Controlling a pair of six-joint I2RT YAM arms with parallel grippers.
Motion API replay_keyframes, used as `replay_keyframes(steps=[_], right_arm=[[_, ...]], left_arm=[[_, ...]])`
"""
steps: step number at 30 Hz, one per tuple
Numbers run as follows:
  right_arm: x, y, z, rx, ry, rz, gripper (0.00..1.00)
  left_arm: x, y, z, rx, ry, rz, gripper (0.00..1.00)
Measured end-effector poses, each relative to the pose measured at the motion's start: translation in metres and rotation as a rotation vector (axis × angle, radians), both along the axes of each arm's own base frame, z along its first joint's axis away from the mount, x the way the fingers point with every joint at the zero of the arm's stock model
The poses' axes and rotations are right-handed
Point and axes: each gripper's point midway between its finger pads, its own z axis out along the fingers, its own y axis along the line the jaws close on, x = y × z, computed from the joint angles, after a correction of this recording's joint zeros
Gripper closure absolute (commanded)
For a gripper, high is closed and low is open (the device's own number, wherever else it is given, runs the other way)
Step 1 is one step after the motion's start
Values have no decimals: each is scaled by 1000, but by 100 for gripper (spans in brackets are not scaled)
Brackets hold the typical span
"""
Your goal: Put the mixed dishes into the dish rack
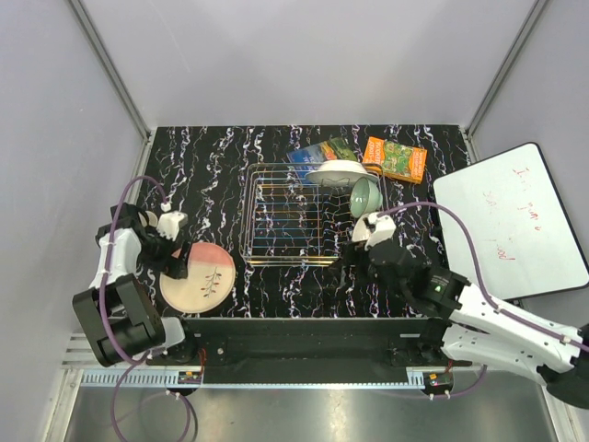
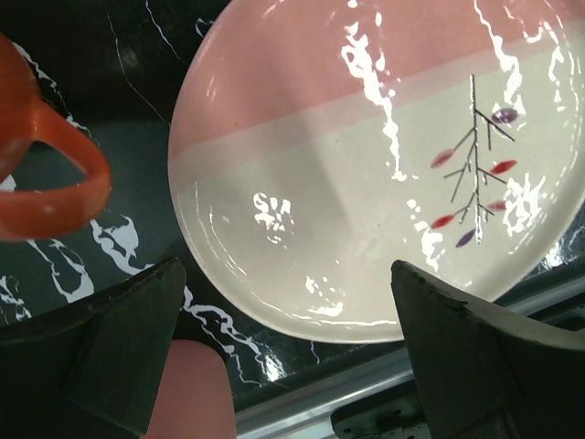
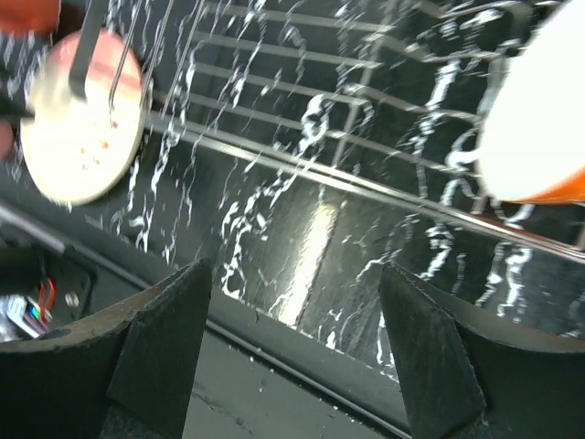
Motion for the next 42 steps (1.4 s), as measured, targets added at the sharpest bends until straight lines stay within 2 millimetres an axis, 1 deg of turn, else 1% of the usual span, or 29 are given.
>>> replay_keyframes(steps=[6, 10, 13, 17, 20, 21, 24, 27, 29, 34, 39, 42], right_arm=[[-17, 31, -16, -69, -23, 106, 19], [-26, 46, -28, -127, -41, 150, 19], [-26, 51, -36, -161, -47, 160, 19], [-22, 56, -40, -186, -59, 158, 19], [-17, 61, -42, -207, -73, 151, 16], [-15, 62, -43, -218, -78, 150, 16], [-11, 67, -48, -248, -85, 147, 15], [-6, 76, -51, -280, -88, 149, 14], [-3, 81, -51, -293, -89, 152, 14], [3, 88, -52, -299, -74, 145, 15], [17, 80, -55, -293, -39, 101, 15], [18, 82, -60, -306, -18, 105, 16]], left_arm=[[10, 4, -18, -20, 42, 16, 1], [15, 6, -31, -46, 92, 28, 1], [18, 7, -34, -47, 93, 29, 3], [21, 4, -34, -41, 85, 10, 7], [23, -4, -35, -32, 73, -27, 7], [23, -7, -35, -25, 67, -41, 7], [23, -26, -31, -16, 46, -110, 5], [26, -46, -20, -11, 2, -168, 6], [28, -54, -14, -16, -23, -182, 6], [29, -63, -9, -25, -34, -187, 6], [29, -66, -8, -33, -33, -179, 6], [30, -66, -4, -30, -49, -176, 6]])
